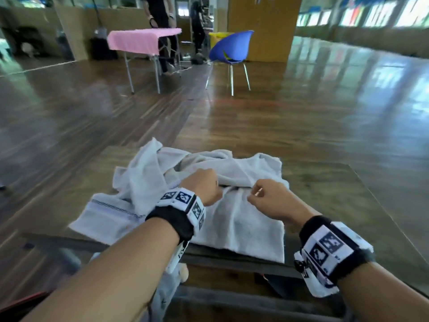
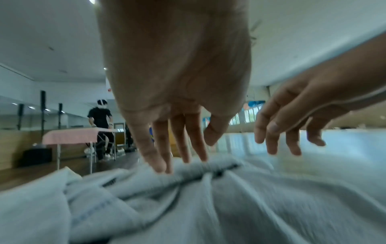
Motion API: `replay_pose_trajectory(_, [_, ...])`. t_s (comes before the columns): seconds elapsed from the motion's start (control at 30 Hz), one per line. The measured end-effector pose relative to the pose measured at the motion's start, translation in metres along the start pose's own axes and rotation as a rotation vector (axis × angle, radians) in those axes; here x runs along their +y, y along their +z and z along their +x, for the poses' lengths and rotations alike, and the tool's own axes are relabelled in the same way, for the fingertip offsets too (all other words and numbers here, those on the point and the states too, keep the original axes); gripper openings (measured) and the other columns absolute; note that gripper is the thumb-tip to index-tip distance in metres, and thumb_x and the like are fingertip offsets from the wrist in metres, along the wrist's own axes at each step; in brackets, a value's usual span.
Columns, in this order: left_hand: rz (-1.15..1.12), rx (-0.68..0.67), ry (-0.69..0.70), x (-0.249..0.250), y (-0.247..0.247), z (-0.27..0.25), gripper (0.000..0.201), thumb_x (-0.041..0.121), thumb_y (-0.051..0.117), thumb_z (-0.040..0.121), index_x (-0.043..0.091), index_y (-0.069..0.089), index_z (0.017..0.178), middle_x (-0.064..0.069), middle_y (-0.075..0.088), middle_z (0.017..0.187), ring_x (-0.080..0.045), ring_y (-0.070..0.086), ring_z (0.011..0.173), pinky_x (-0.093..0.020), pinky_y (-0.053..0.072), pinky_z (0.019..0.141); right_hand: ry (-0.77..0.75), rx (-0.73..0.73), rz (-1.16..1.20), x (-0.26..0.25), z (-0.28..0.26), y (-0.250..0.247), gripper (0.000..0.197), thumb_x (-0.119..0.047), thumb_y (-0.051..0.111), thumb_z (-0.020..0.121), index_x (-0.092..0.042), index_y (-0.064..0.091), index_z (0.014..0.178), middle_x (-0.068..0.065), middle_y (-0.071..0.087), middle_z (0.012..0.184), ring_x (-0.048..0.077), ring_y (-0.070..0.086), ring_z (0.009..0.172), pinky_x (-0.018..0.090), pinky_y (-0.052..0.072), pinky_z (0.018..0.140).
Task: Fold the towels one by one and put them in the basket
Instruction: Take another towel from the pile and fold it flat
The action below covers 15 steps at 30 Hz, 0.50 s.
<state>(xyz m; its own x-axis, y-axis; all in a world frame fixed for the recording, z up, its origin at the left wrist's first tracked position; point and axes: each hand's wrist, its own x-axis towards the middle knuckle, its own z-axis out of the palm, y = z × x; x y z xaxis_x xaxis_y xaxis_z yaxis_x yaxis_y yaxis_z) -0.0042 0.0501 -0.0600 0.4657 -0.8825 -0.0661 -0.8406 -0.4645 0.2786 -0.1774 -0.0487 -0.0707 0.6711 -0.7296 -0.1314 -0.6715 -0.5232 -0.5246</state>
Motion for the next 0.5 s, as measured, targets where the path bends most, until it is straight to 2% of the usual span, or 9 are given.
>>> replay_pose_trajectory(0.03, [-0.019,0.029,0.007,0.004,0.012,0.007,0.034,0.024,0.049,0.089,0.013,0.052,0.057,-0.002,0.057,0.063,-0.023,0.053,0.061,-0.028,0.035,0.051,0.041,-0.012,-0.005,0.015,0.005,0.003,0.021,-0.041,0.059,0.09,-0.025,0.059,0.105,-0.005,0.065,0.101,0.018,0.063,0.09,0.036,0.055,0.078])
replay_pose_trajectory(0.07, [-0.026,0.058,0.023,0.007,0.023,0.013,0.028,0.025,0.05,0.089,0.014,0.058,0.065,-0.003,0.062,0.072,-0.025,0.058,0.068,-0.03,0.042,0.057,0.07,-0.017,-0.012,0.027,0.01,0.006,0.025,-0.042,0.058,0.09,-0.027,0.057,0.11,-0.004,0.064,0.107,0.019,0.063,0.093,0.039,0.056,0.081])
replay_pose_trajectory(0.13, [-0.01,0.113,0.023,0.009,0.04,0.027,0.016,0.028,0.054,0.093,0.015,0.061,0.098,-0.006,0.061,0.106,-0.029,0.061,0.096,-0.041,0.052,0.078,0.085,-0.004,-0.025,0.043,0.02,0.013,0.03,-0.042,0.058,0.09,-0.028,0.055,0.116,-0.004,0.062,0.117,0.021,0.062,0.099,0.042,0.055,0.087])
replay_pose_trajectory(0.2, [0.063,0.133,-0.022,0.009,0.052,0.042,0.027,0.028,0.056,0.093,0.017,0.055,0.117,-0.01,0.05,0.127,-0.032,0.051,0.116,-0.047,0.048,0.093,0.075,0.021,-0.024,0.051,0.029,0.018,0.031,-0.041,0.057,0.09,-0.028,0.054,0.118,-0.006,0.06,0.118,0.022,0.061,0.1,0.043,0.054,0.088])
replay_pose_trajectory(0.27, [0.189,0.153,-0.07,0.008,0.057,0.055,0.029,0.032,0.055,0.092,0.019,0.058,0.118,-0.013,0.049,0.132,-0.034,0.043,0.125,-0.046,0.038,0.102,0.06,0.054,-0.025,0.053,0.037,0.021,0.03,-0.041,0.056,0.09,-0.029,0.054,0.117,-0.008,0.06,0.115,0.021,0.061,0.098,0.042,0.054,0.085])
replay_pose_trajectory(0.33, [0.249,0.179,-0.082,0.009,0.055,0.065,0.026,0.034,0.051,0.093,0.019,0.064,0.11,-0.011,0.057,0.128,-0.033,0.042,0.127,-0.047,0.029,0.106,0.043,0.107,-0.023,0.052,0.045,0.021,0.033,-0.04,0.057,0.089,-0.028,0.052,0.12,-0.008,0.058,0.116,0.019,0.059,0.097,0.039,0.052,0.079])
replay_pose_trajectory(0.4, [0.122,0.288,-0.024,0.012,0.045,0.073,0.019,0.026,0.046,0.097,0.019,0.063,0.101,-0.007,0.066,0.108,-0.03,0.053,0.114,-0.044,0.032,0.1,-0.001,0.175,-0.019,0.047,0.053,0.018,0.046,-0.041,0.061,0.088,-0.026,0.048,0.13,-0.005,0.057,0.119,0.019,0.055,0.1,0.038,0.047,0.076])
replay_pose_trajectory(0.47, [-0.228,0.415,0.169,0.021,0.027,0.075,0.013,0.018,0.046,0.101,0.018,0.054,0.091,-0.004,0.061,0.078,-0.027,0.059,0.084,-0.038,0.04,0.08,-0.039,0.186,0.101,0.038,0.061,0.009,0.064,-0.047,0.068,0.085,-0.027,0.041,0.139,-0.005,0.056,0.115,0.019,0.056,0.098,0.034,0.047,0.075])
replay_pose_trajectory(0.5, [-0.379,0.471,0.304,0.029,0.016,0.075,0.014,0.017,0.047,0.102,0.015,0.052,0.089,-0.003,0.056,0.071,-0.022,0.056,0.072,-0.034,0.04,0.07,-0.038,0.166,0.217,0.032,0.063,0.002,0.067,-0.049,0.071,0.084,-0.031,0.039,0.14,-0.008,0.058,0.109,0.016,0.058,0.092,0.026,0.05,0.069])
